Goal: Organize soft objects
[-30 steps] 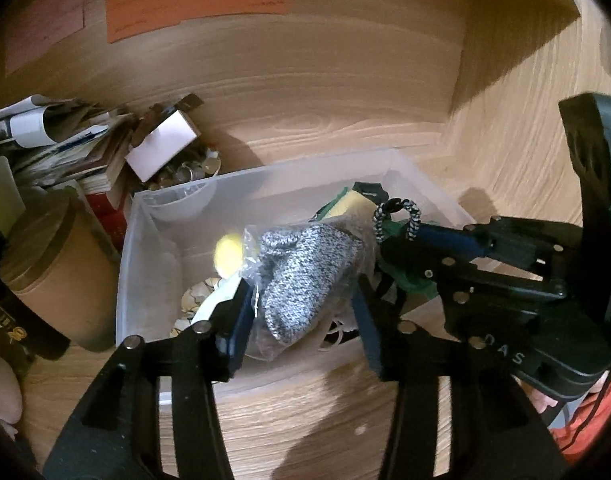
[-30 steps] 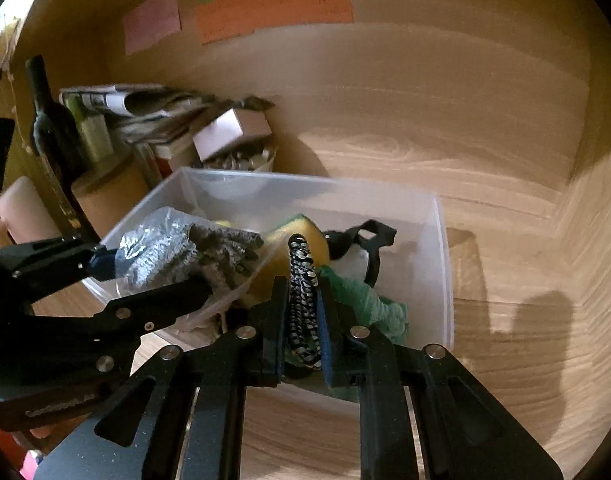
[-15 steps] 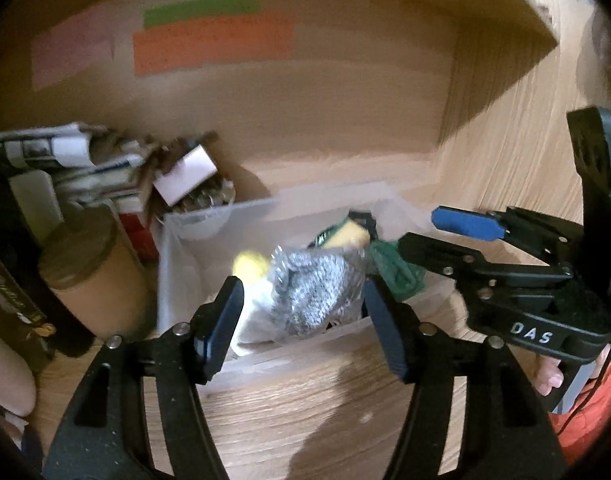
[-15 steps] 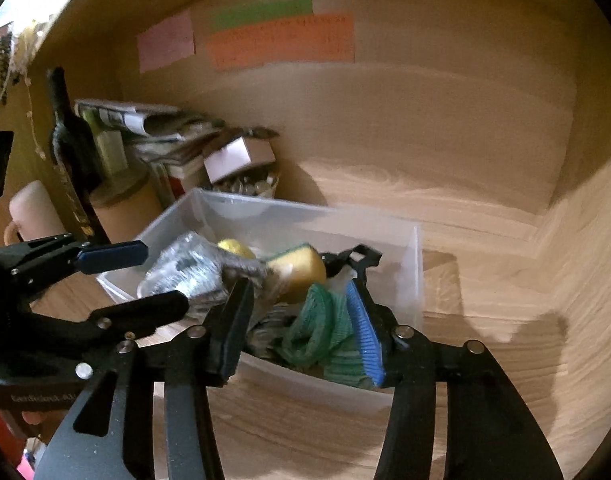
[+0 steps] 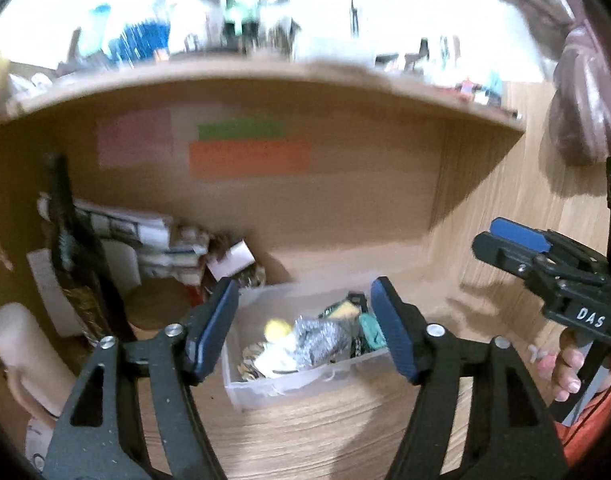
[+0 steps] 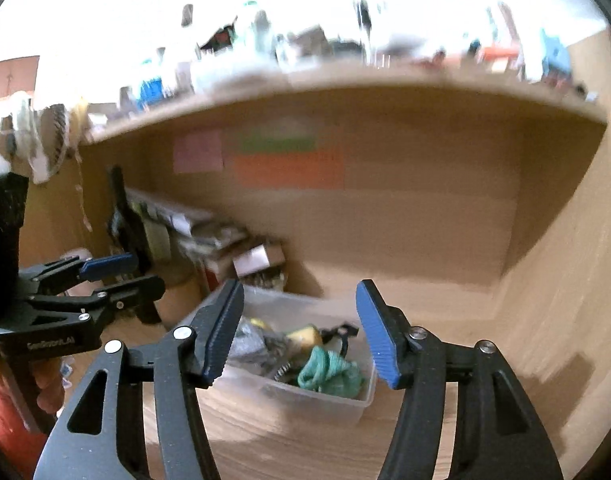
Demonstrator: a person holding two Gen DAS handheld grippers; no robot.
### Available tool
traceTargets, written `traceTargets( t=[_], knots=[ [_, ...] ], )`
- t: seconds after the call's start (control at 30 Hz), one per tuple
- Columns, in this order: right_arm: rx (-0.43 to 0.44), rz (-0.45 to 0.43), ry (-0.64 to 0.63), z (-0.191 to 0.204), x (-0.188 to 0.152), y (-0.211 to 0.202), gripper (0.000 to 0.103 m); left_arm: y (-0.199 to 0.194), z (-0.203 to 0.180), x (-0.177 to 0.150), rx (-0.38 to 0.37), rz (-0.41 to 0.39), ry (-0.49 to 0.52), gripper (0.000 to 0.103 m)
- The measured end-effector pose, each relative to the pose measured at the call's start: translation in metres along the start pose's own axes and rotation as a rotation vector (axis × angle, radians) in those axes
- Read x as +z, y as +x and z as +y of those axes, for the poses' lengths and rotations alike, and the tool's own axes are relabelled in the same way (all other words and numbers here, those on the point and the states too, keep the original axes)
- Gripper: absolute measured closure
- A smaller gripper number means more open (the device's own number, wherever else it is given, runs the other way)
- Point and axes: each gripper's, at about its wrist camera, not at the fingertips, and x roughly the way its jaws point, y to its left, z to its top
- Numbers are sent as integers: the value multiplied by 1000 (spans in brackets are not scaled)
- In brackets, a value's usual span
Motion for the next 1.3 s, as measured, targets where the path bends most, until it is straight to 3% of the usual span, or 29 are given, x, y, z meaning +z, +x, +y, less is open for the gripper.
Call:
traceTargets(
  t=[0.07, 0.13, 0.2, 0.3, 0.37, 0.5, 0.8, 1.3],
  knots=[
    [2, -40, 0, 2, 4, -13, 45, -16, -2, 3, 9, -43, 2, 26],
    [1, -79, 2, 5, 7, -27, 31, -28, -4, 4, 8, -67, -4, 22],
    [-2, -114, 7, 8, 9, -39, 23, -41, -5, 6, 7, -93, -10, 14],
    [-1, -143, 4, 13, 10, -53, 19, -55, -7, 5, 7, -119, -20, 6],
    [-2, -151, -1, 17, 10, -59, 17, -63, -10, 3, 7, -131, -25, 3],
    [-7, -181, -3, 22, 6, -72, 0, -78, -15, 0, 10, -151, -25, 1],
    [-4, -223, -18, 35, -3, -99, 0, -99, -25, -8, 22, -175, -15, 0],
    [2, -204, 6, 36, -10, -100, 0, -105, -38, -14, 32, -177, 6, 0]
  ],
)
